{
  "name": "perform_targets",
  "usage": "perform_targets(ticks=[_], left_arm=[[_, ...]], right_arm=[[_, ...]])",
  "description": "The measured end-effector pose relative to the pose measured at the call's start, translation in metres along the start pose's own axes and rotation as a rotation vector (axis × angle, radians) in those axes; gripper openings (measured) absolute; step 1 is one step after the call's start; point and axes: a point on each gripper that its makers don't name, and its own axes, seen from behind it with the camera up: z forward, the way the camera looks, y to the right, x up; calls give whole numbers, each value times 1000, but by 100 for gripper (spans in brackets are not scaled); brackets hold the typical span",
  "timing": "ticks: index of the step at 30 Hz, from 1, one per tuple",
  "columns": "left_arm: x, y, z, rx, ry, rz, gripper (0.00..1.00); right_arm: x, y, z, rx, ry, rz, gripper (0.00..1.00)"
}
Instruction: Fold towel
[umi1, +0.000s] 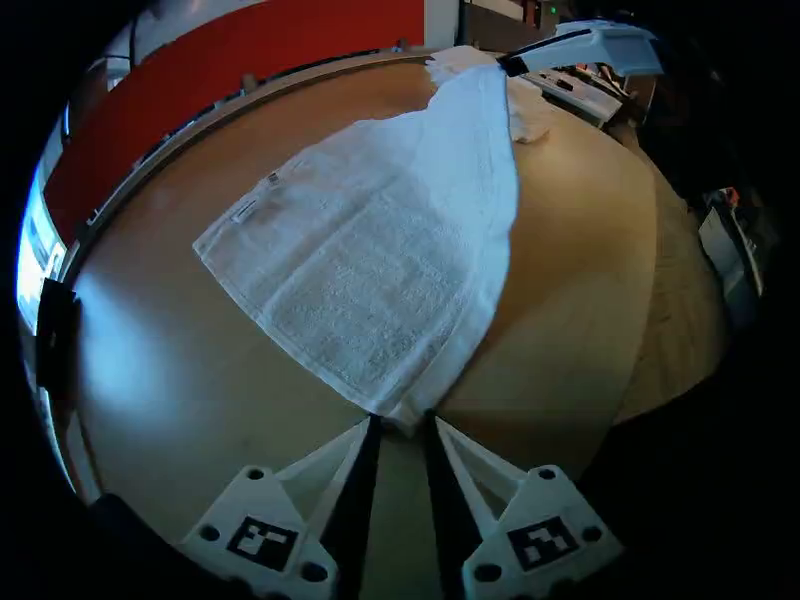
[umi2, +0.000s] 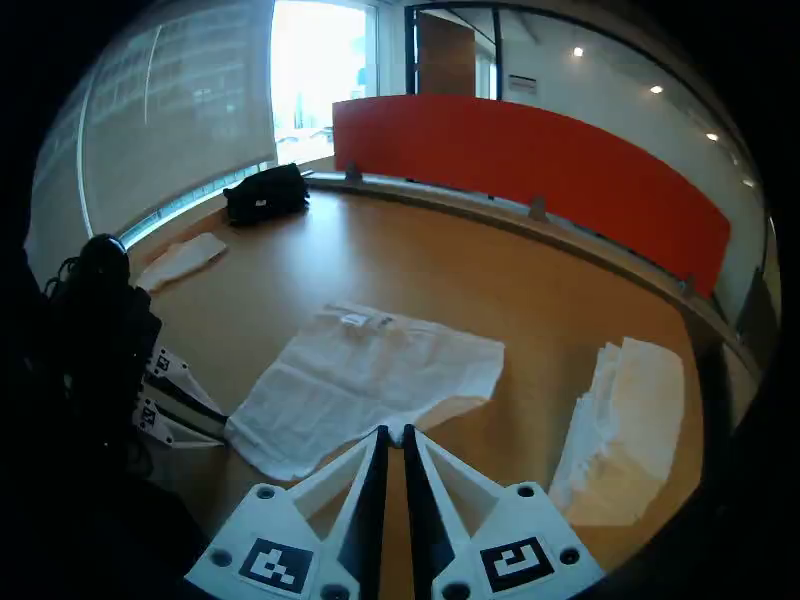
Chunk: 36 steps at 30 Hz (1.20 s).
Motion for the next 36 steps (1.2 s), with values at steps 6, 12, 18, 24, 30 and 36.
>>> perform_targets(ticks=[6, 12, 18, 24, 30, 36], left_arm=[[0, 1, 0, 8, -2, -14, 7], [2, -5, 1, -3, 0, -59, 7], [5, -18, -2, -6, 10, -109, 7], [12, -35, -13, -6, 23, -138, 6], [20, -64, -25, 20, 40, -162, 6], [30, -93, -36, 56, 60, -181, 6]], right_arm=[[0, 0, 0, -1, 0, -1, 11], [1, -1, 0, 0, 2, -5, 11], [2, -1, -1, 3, 3, -6, 11], [5, -3, -1, 7, 7, -11, 11], [7, -5, 0, 8, 11, -7, 11], [4, -8, 2, 10, 6, 1, 11]])
